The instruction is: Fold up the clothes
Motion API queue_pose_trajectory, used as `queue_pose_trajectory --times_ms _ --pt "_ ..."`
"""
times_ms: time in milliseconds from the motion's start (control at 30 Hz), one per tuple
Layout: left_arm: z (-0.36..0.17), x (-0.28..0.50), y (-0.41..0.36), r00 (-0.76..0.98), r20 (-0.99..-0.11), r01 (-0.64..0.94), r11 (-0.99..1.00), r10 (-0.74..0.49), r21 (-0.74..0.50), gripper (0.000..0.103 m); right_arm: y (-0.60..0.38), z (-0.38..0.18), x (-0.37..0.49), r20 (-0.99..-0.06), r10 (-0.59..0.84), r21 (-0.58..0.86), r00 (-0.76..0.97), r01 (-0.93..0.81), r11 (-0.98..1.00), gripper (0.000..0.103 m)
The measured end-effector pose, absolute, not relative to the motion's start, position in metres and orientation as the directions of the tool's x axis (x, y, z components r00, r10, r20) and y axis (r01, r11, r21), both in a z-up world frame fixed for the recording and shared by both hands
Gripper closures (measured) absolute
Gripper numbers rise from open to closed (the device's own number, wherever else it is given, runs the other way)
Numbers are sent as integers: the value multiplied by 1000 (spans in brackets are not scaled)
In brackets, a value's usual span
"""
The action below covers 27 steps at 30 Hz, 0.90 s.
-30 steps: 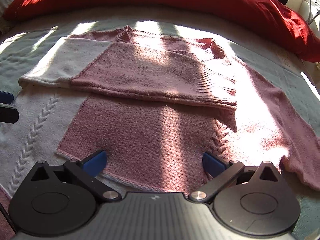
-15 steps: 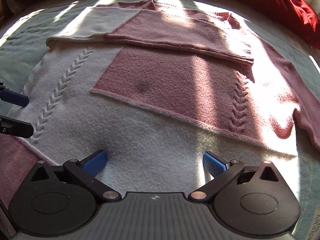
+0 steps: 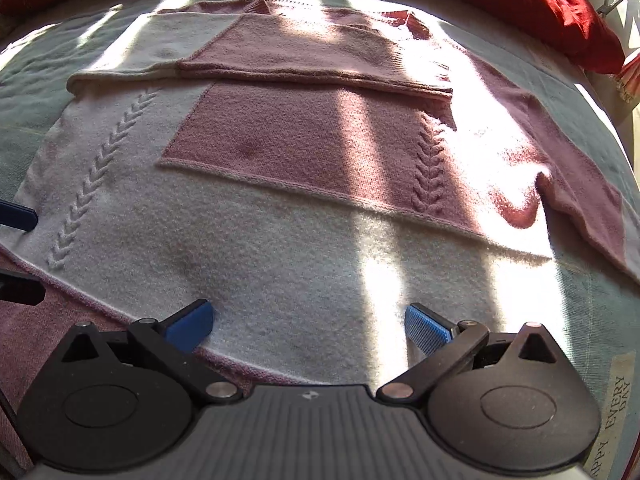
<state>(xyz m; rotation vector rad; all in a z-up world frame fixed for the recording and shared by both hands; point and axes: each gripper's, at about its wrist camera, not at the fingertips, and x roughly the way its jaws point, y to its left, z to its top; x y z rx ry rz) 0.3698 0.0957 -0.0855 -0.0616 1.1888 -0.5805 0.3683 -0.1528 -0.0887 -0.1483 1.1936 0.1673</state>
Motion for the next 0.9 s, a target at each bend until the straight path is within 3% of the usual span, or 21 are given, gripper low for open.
queue_pose_trajectory --times_ms 300,600,900 --pt "-63 382 65 325 -847 376 880 -420 -291 17 -176 -72 379 -888 90 -5 452 -204 979 0" --pt "-61 394 26 362 -880 301 932 -307 -201 16 -245 -83 367 -917 156 82 367 -209 975 0" --pt "-48 421 -2 450 -868 195 972 -208 -132 15 -255 -69 430 -817 255 129 517 -269 955 0"
